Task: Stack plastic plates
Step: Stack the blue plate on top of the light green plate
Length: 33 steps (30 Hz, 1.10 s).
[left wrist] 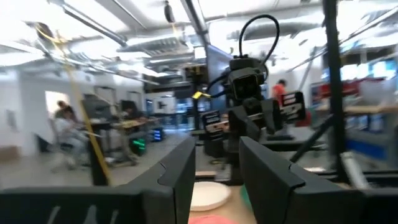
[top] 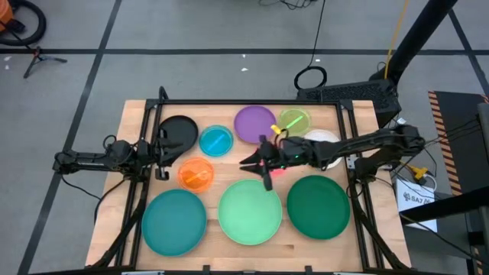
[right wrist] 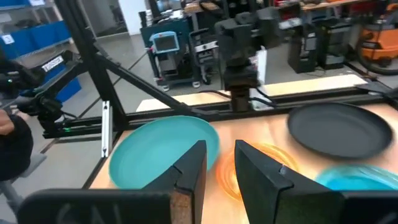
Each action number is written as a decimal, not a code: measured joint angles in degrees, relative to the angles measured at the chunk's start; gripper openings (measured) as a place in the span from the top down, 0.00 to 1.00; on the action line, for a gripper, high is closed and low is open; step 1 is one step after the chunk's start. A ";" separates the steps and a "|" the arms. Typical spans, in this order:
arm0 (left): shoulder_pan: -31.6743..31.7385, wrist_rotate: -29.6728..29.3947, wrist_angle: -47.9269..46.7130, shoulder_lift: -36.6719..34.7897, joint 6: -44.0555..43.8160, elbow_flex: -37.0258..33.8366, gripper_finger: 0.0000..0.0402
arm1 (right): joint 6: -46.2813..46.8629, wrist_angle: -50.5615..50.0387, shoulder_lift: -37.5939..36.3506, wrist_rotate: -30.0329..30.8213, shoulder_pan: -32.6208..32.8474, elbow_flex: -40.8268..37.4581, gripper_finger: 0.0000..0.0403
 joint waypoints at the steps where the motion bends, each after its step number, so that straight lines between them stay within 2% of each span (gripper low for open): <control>1: -0.04 0.53 0.01 0.00 -1.72 0.00 0.67 | -0.20 0.02 1.57 0.04 0.48 1.52 0.81; 7: -0.07 1.00 0.13 0.00 -5.13 0.05 0.67 | -0.60 -0.02 10.85 0.17 2.69 9.75 0.81; 10: -0.07 1.53 -0.19 0.00 -9.61 1.55 0.67 | 0.58 -0.09 15.10 0.19 3.54 13.17 0.81; 13: -0.07 4.65 -0.54 -0.01 -14.84 4.11 0.67 | 2.49 -0.89 19.17 0.12 4.37 16.30 0.81; 20: -0.07 13.21 -6.68 0.00 -20.41 10.57 0.67 | 4.51 -2.00 27.65 0.12 6.27 24.57 0.81; 30: -0.07 13.69 -9.51 -0.09 -22.48 14.37 0.67 | 7.42 -18.06 36.81 1.80 6.53 40.08 0.81; 33: -0.07 14.70 -11.93 -0.11 -22.27 15.94 0.67 | 5.65 -22.98 39.67 1.66 6.51 44.50 0.81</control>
